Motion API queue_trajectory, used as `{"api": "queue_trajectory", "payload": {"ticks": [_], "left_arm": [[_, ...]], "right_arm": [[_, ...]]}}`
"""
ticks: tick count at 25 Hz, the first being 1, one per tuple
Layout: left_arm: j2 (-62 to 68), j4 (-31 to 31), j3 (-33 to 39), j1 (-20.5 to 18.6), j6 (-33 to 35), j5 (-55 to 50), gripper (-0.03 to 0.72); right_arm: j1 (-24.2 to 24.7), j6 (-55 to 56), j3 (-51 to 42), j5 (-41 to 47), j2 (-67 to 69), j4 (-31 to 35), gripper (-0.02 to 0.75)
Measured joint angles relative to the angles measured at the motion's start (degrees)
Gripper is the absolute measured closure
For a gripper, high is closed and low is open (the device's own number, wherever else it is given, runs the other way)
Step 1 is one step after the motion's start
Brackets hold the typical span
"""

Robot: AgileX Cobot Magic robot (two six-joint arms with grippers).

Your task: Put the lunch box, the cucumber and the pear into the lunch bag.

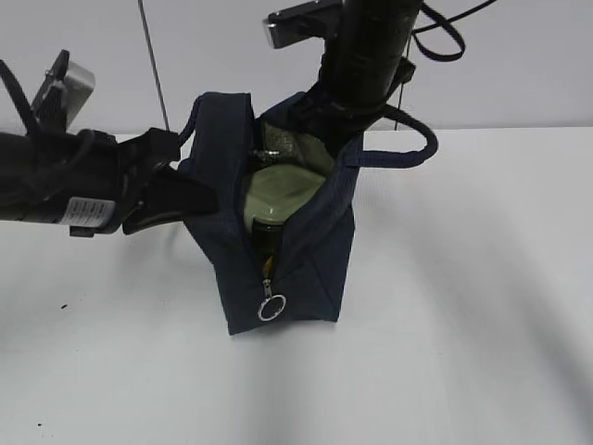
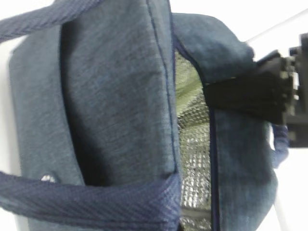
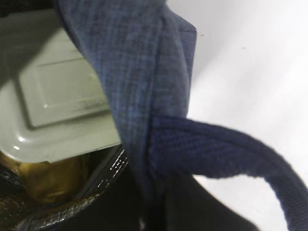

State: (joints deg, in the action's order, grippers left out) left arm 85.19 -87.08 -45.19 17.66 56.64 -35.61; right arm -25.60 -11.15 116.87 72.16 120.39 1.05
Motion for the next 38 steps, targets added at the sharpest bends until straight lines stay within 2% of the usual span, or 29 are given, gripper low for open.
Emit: {"api": "queue_trajectory", "payload": {"ticks": [4,10,38], "left_arm": [[1.76,-0.40,-2.75,0.11,0.02,-0.32,0.707],[5.17,-0.40,-2.93,0.11,0.07,-2.88,0.707],[6.28,-0.40,-3.09,0.11,0.26,-4.54,0.707]], "right_arm": [[0.00,0.46,-0.49,0.12,-1.33,-1.37,0.730],[0.00,0.96,-4.00,0.15,-1.10,-2.81,0.730],[0.00,1.20,-4.00,-0.17,0.81,-3.33,0.731]]}}
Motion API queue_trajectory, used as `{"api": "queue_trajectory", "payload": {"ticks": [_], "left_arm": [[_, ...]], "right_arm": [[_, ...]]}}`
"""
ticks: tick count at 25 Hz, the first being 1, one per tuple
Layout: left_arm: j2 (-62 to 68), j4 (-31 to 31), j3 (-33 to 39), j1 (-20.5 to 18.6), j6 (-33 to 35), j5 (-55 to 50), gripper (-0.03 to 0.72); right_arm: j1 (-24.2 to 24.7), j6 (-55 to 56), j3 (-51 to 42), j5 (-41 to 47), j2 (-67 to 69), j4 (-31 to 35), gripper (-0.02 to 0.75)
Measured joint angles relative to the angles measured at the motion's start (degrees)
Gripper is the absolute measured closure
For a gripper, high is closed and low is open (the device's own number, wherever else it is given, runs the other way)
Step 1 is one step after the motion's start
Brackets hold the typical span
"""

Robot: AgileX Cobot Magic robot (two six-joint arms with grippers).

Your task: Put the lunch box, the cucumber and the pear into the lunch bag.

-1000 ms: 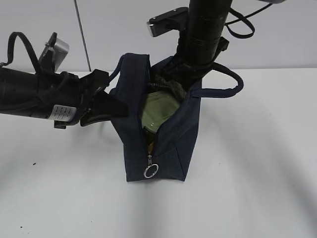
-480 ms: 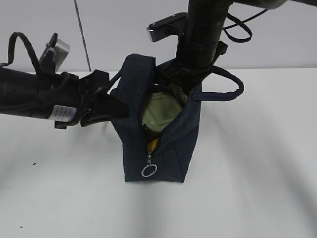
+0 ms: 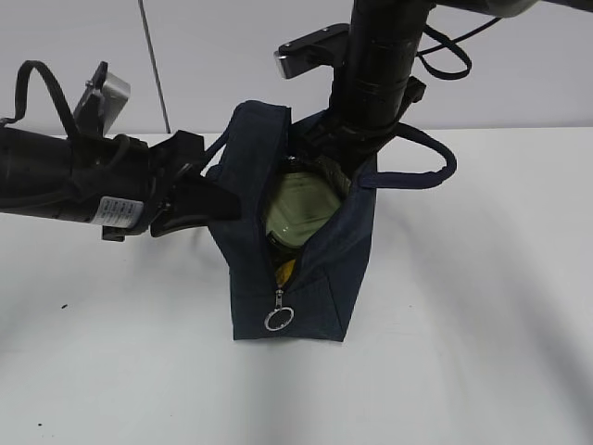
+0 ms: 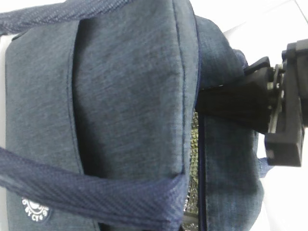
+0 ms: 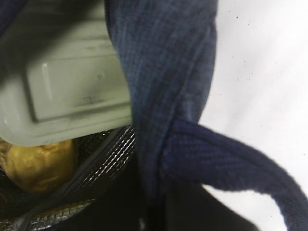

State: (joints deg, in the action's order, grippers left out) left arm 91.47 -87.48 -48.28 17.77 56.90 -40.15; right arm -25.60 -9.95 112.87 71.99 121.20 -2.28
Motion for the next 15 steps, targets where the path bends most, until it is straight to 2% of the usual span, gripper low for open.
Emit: {"api": "queue_trajectory", "payload": {"ticks": [15], "left_arm": [[0.00,0.00,0.00,0.00,0.00,0.00,0.707]], "right_arm": [[0.00,0.00,0.00,-0.11,0.00,0.00,0.731]]}}
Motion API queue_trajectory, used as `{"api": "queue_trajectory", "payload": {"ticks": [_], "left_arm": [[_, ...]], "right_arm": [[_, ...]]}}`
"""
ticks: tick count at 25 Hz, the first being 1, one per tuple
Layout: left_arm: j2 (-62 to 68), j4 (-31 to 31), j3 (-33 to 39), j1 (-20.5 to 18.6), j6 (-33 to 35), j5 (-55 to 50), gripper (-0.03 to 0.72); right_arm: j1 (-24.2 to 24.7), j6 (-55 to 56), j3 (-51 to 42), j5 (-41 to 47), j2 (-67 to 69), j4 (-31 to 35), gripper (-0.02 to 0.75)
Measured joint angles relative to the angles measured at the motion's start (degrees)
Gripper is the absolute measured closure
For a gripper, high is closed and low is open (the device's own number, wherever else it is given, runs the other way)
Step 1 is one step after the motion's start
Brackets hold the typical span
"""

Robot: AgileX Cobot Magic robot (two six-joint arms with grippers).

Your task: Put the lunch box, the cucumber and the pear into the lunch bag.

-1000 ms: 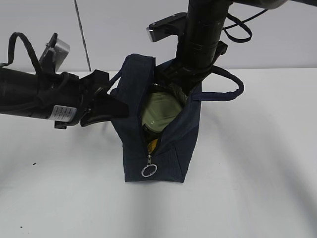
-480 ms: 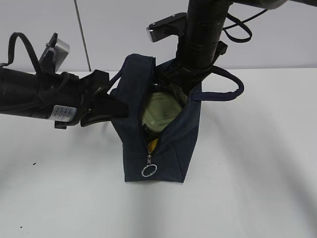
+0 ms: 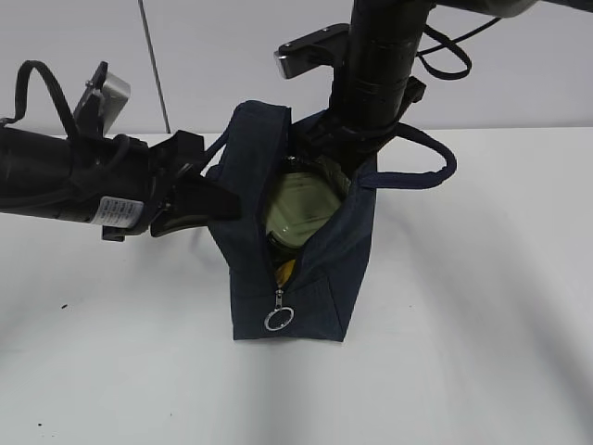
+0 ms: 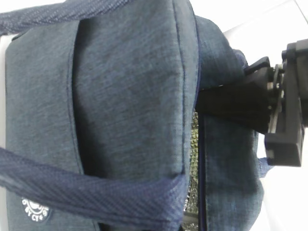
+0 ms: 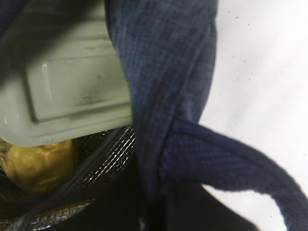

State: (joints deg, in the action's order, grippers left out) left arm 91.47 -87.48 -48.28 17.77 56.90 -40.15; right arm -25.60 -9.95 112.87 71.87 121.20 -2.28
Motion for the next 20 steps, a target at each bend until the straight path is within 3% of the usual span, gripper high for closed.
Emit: {"api": "queue_trajectory", "payload": {"ticks": [20], "left_arm": [[0.00,0.00,0.00,0.00,0.00,0.00,0.707]], "right_arm": [[0.00,0.00,0.00,0.00,0.00,0.00,0.731]]}}
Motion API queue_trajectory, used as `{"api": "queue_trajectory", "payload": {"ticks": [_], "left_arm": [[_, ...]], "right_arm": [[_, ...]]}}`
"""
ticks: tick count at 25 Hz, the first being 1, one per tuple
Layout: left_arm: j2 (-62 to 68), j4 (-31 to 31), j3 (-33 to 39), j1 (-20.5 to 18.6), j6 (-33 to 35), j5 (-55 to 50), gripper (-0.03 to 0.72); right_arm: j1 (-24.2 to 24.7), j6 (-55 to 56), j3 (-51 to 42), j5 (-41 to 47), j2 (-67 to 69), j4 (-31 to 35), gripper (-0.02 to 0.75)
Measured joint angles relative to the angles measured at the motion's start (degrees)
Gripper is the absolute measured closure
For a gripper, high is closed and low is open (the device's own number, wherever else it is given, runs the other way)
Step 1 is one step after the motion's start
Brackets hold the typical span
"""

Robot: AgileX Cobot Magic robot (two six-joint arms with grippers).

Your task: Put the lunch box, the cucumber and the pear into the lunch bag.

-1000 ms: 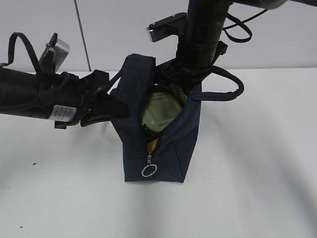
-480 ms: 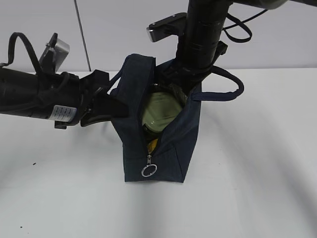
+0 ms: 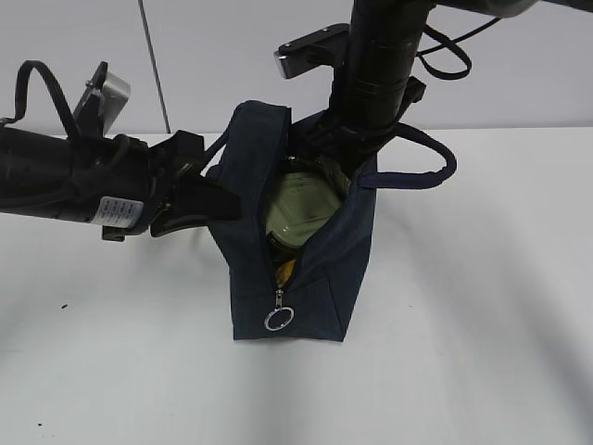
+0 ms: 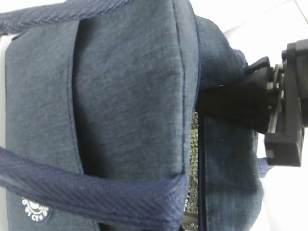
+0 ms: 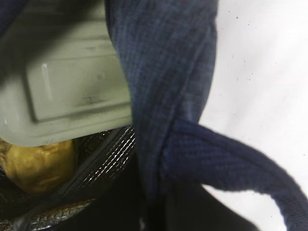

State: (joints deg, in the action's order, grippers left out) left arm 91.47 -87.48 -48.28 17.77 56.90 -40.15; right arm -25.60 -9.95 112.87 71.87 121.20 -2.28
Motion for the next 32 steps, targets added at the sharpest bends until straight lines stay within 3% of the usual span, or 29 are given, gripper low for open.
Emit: {"api": "queue_trajectory", "payload": {"ticks": [32], "left_arm": [[0.00,0.00,0.00,0.00,0.00,0.00,0.707]], "right_arm": [[0.00,0.00,0.00,0.00,0.00,0.00,0.731]]}}
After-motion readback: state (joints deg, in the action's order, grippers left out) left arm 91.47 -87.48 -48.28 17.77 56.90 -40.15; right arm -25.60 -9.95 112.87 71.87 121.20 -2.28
